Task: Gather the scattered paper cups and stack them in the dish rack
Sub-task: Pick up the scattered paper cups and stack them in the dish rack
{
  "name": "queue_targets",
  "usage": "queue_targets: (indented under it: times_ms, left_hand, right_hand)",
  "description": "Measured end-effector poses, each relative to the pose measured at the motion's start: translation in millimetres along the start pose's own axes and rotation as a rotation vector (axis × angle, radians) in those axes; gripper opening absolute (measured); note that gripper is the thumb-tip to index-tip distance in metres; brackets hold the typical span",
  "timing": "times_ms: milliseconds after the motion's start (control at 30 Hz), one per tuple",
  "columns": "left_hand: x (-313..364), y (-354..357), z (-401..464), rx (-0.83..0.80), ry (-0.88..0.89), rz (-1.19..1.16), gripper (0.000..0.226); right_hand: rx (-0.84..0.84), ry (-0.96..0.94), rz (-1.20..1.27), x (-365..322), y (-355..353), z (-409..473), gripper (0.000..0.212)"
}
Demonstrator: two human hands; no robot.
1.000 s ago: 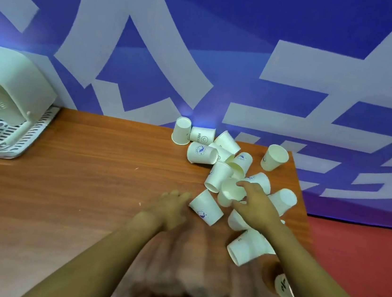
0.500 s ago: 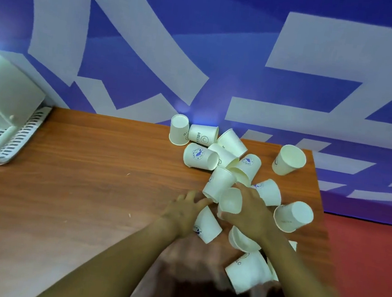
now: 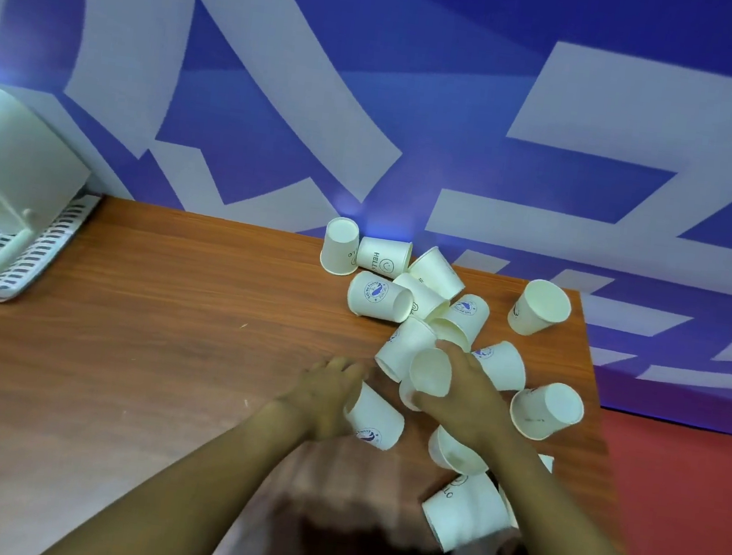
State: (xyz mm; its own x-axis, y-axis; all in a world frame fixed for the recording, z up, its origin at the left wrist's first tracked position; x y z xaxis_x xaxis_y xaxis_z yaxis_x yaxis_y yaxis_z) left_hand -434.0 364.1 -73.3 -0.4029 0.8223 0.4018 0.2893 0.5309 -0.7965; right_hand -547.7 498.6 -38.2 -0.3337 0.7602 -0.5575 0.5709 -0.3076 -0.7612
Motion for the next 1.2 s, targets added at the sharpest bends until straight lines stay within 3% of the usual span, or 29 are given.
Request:
queue_targets:
  times_ms: [167, 467, 733, 933, 1200]
  left_hand:
    - [-24.8, -34.6, -51.8, 0.082, -0.053, -0.165, 0.060]
    - [-82.2, -98.9, -136.3, 0.440, -0.140, -0.327, 0.067]
    - [-120.3, -114.3, -163.6, 0.452, -0.038, -0.363, 0.070]
    - [-196.5, -155.5, -199.2, 0.471, 0.008, -0.333, 0.068]
    - [-313.6, -173.3, -241.5, 0.437, -0.049, -0.302, 0.056]
  right_hand:
    - [0.046, -0.060, 0.013, -35.2, -6.2, -13.1, 0.087]
    - [0.079, -0.224, -0.060, -126.7, 15.4, -41.3, 0.060]
    - [0.179, -0.183, -0.074, -164.8, 20.9, -72.3, 0.054]
    - [0.199, -0.160, -0.067, -245.8, 71.6, -84.3, 0.050]
    - [0.151, -0.123, -0.073, -326.6, 153.7, -92.2, 0.070]
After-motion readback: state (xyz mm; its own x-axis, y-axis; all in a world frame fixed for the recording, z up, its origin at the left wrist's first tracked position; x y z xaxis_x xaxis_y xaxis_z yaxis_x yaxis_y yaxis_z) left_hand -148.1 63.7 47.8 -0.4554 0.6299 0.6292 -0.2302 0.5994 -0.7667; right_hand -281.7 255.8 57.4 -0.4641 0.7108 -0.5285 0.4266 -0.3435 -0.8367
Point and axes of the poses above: each hand's wrist, its own z-axis towards the middle knuckle, its own y-axis out of the palm, x = y × z, the point moved 8 cm from there along z, towards the middle knuckle, and after that the axes turned 4 degrees about x, right-handed, at the moved point
